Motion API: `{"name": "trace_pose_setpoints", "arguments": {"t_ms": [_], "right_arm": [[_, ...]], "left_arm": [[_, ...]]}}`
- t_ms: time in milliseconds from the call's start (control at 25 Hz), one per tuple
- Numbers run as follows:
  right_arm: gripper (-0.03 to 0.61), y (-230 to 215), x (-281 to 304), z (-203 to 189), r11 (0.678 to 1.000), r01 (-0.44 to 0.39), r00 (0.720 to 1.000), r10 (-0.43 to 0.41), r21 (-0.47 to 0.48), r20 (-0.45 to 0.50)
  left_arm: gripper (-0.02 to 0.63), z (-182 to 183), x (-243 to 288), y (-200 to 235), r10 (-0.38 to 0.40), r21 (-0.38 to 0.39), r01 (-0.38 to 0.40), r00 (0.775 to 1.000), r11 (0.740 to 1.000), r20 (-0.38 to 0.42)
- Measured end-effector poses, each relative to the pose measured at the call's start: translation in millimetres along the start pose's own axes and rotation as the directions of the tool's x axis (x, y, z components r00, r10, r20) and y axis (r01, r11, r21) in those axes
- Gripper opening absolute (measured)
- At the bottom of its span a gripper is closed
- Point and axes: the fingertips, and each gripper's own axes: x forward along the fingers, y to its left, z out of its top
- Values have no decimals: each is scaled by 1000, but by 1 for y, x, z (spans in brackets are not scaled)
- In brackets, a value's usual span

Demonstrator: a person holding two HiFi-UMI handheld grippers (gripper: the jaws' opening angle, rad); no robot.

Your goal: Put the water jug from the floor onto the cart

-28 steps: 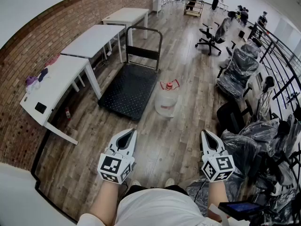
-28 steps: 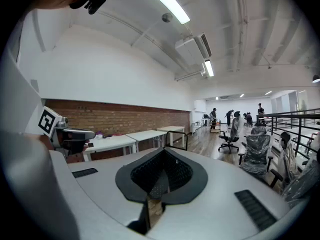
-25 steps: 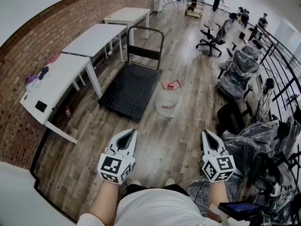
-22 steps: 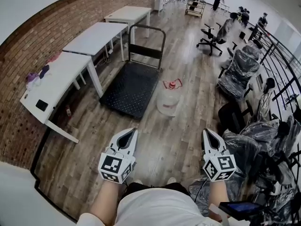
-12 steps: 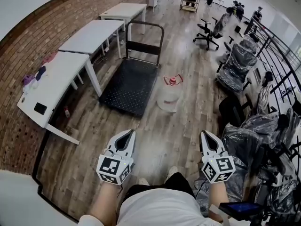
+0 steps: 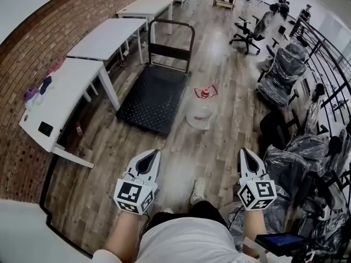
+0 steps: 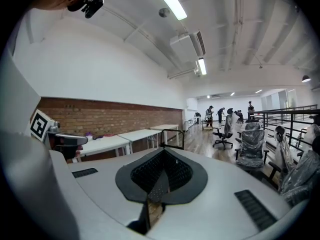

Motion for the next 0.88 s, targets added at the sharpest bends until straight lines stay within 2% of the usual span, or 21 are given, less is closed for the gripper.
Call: {"name": "trace_pose_setpoints", "arguments": {"t_ms": [280,640,880], "right_arm": [[2,-40,59,13,999,-28,999,28,22,16],[3,-122,126,15,996,-64,998,65,56,-12],[2,-168,156,13,992,-100,995,102,83,-21]], "left_arm": [[0,18,67,14,25,29,-25,1000,999,-10],[0,43,171,-1,37,46,-37,999,998,-11],[0,48,215,-10,85,57,-83,996,995,-35]]}}
